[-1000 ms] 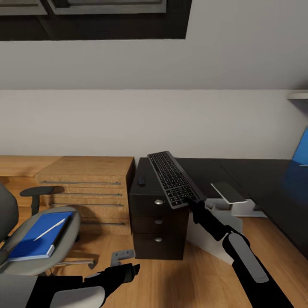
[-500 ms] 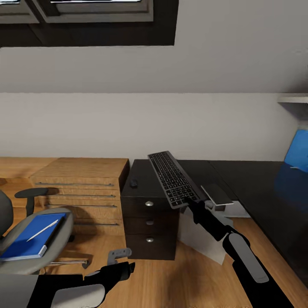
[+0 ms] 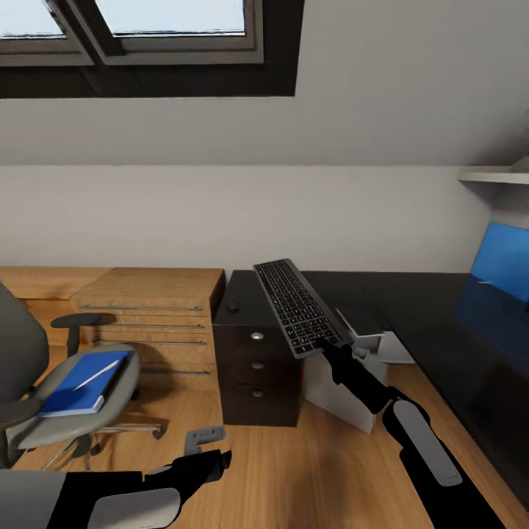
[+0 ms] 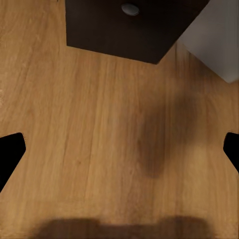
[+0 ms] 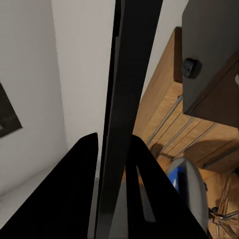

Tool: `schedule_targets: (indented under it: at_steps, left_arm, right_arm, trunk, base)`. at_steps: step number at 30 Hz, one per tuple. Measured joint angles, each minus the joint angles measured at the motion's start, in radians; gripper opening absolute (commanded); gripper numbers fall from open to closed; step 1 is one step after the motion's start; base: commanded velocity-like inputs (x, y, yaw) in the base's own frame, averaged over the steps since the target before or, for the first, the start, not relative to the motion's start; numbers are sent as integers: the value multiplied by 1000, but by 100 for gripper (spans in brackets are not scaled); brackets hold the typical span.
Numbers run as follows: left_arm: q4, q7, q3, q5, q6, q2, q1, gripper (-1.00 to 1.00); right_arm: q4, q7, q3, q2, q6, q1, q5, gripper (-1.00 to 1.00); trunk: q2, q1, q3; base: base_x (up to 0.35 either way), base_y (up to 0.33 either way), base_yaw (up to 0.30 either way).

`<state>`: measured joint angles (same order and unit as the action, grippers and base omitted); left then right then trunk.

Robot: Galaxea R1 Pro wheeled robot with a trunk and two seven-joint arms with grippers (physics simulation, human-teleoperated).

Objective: In the bedroom, organize the workspace by keeping the computer under the desk, ensuring the monitor is on the desk, placing the keyboard on the desk next to the monitor, placing the mouse on the desk next to the keyboard, moving the folder from the swivel chair onto the desk next to the mouse, stacking the notebook on top of the folder with the pen on top of the notebook, and positioning the swivel chair next to the desk.

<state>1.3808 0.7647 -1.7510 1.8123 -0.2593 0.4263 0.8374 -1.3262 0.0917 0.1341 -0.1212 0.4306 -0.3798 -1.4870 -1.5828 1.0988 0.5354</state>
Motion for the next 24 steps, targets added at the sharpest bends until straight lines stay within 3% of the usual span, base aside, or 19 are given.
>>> schedule_targets:
  at_steps: [4, 12, 24]
  left_arm:
    - [0, 1, -1, 0, 0, -1, 0, 100]
    - [0, 15, -1, 1, -1, -2, 0, 100]
    - [-48, 34, -2, 1, 1, -37, 0, 100]
  right_arm:
    - [-2, 0, 0, 0, 1, 0, 1, -100]
    - [-1, -2, 0, 1, -1, 0, -1, -100]
    - [-2, -2, 1, -21, 3, 6, 5, -100]
  trunk:
    - [28, -15, -13]
    - [84, -47, -38]
    - [168, -93, -75]
  base:
    - [-284, 0, 0]
    - [-31, 0, 0]
    - [0, 0, 0]
